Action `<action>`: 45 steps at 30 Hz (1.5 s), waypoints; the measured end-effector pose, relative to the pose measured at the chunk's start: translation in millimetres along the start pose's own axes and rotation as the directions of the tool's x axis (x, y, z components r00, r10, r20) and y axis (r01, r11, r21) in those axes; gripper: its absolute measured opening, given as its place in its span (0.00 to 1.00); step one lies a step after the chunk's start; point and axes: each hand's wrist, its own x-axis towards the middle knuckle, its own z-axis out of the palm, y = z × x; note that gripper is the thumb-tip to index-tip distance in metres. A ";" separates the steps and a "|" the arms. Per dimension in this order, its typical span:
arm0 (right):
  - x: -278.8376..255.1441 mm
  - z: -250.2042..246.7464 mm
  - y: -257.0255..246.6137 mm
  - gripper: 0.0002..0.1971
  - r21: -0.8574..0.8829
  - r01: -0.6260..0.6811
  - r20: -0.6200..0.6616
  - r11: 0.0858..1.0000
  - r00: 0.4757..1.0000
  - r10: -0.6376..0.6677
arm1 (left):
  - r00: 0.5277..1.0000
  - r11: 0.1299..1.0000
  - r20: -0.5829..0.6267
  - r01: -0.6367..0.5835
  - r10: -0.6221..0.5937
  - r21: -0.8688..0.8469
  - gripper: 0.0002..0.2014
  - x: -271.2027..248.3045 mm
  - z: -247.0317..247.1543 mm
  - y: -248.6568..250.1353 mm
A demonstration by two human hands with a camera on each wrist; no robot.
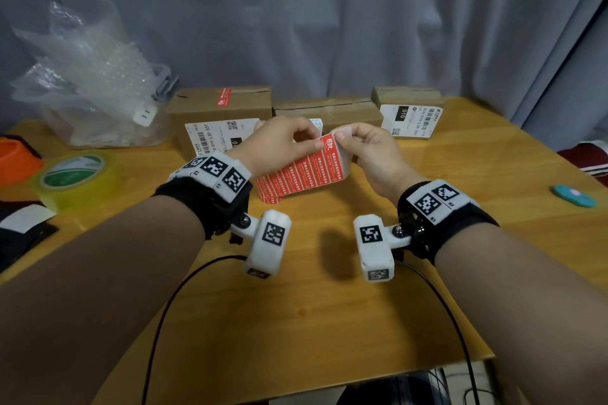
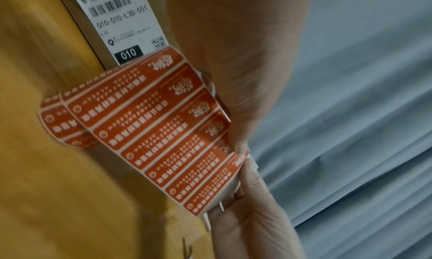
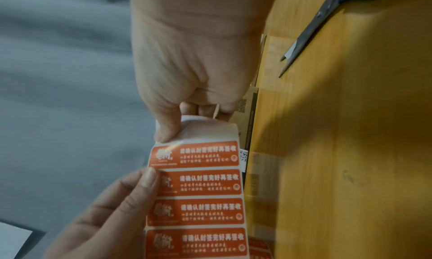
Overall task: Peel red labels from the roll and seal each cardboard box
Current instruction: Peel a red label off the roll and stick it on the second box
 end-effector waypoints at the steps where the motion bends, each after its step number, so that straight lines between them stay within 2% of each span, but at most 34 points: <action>1: 0.0 0.0 -1.7 0.06 0.015 0.008 -0.002 1.000 1.000 -0.008 | 1.000 0.998 -0.007 0.008 -0.008 -0.059 0.06 -0.1 -0.3 1.6; 8: 4.6 7.8 -10.9 0.01 0.007 0.080 -0.067 0.997 0.995 -0.080 | 0.997 0.962 -0.041 0.057 -0.070 -0.266 0.10 -1.8 -5.8 -4.6; 12: 4.8 14.7 -16.9 0.09 -0.080 0.119 -0.115 0.990 0.985 -0.128 | 0.992 0.937 -0.042 0.097 -0.118 -0.334 0.09 -4.1 -10.3 -7.1; 15: 6.3 19.2 -17.0 0.08 -0.290 0.171 -0.159 0.942 0.962 -0.224 | 0.987 0.922 -0.028 0.137 -0.158 -0.362 0.09 -3.1 -10.7 -7.6; 17: 8.9 22.5 -15.4 0.05 -0.518 0.208 -0.206 0.830 0.911 -0.358 | 0.983 0.911 -0.039 0.148 -0.177 -0.385 0.08 -2.4 -10.3 -8.3; 18: 9.5 24.3 -15.2 0.03 -0.577 0.214 -0.209 0.788 0.894 -0.396 | 0.982 0.906 -0.052 0.146 -0.182 -0.397 0.08 -2.2 -10.2 -8.8; 20: 9.8 28.4 -15.7 0.03 -0.618 0.231 -0.174 0.751 0.892 -0.417 | 0.981 0.905 -0.081 0.131 -0.178 -0.405 0.09 -2.3 -10.3 -9.7; 24: 11.3 36.9 -14.6 0.06 -0.612 0.257 -0.112 0.748 0.908 -0.404 | 0.984 0.896 -0.096 0.096 -0.152 -0.433 0.08 -2.3 -9.8 -10.3; 30: 10.2 45.1 -14.7 0.06 -0.591 0.232 -0.144 0.772 0.912 -0.384 | 0.987 0.903 -0.099 0.076 -0.129 -0.423 0.07 -3.5 -10.6 -11.3; 40: 11.9 44.5 -16.0 0.09 -0.555 0.217 -0.167 0.803 0.917 -0.363 | 0.986 0.966 -0.148 0.039 -0.079 -0.257 0.07 0.4 -8.0 -11.2; 45: 11.2 43.7 -14.8 0.08 -0.478 0.210 -0.160 0.853 0.934 -0.320 | 0.987 0.972 -0.146 0.038 -0.073 -0.230 0.07 0.8 -8.3 -10.8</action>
